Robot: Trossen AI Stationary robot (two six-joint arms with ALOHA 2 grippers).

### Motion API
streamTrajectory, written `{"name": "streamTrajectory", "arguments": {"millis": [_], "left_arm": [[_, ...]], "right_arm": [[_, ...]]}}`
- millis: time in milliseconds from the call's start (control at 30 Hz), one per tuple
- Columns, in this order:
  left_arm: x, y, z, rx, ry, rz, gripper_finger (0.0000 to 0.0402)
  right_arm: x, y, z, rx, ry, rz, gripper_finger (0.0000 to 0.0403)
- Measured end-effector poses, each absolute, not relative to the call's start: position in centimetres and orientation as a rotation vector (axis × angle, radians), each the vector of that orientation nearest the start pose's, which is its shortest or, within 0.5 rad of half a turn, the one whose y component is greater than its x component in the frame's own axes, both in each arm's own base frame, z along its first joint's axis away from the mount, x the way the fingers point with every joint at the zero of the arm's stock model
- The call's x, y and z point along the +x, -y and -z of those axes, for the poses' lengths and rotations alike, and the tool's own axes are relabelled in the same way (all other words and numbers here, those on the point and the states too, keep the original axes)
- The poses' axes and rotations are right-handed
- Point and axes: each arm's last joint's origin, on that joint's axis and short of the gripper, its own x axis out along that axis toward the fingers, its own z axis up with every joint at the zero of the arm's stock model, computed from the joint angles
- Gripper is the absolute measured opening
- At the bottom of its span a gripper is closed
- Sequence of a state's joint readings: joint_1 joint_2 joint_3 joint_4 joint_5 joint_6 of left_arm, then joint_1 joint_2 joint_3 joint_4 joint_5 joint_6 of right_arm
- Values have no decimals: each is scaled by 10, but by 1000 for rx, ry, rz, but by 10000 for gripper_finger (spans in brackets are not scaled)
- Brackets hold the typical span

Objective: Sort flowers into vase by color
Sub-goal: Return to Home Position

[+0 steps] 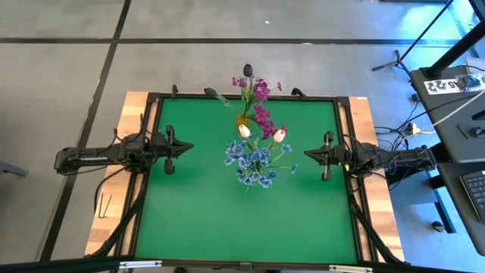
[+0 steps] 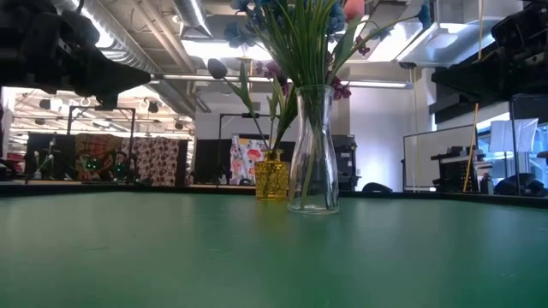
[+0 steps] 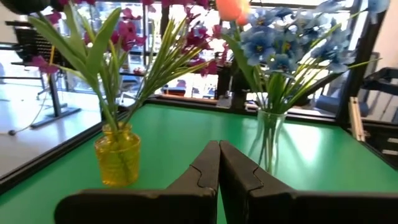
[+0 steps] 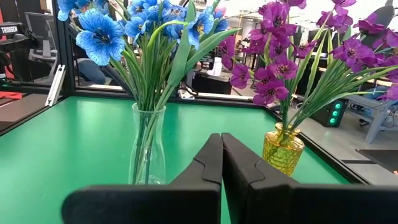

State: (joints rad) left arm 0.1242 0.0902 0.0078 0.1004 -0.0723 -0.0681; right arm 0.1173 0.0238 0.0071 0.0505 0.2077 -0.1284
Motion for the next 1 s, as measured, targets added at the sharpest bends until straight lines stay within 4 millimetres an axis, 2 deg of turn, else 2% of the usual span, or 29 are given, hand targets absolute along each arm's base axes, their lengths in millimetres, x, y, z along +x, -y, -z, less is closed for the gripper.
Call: {"name": "streamTrajectory", "arguments": {"millis": [1000], "left_arm": [[102, -15, -168, -68, 23, -210, 0]], "right_arm": [[98, -6, -169, -123, 27, 92, 1]]}}
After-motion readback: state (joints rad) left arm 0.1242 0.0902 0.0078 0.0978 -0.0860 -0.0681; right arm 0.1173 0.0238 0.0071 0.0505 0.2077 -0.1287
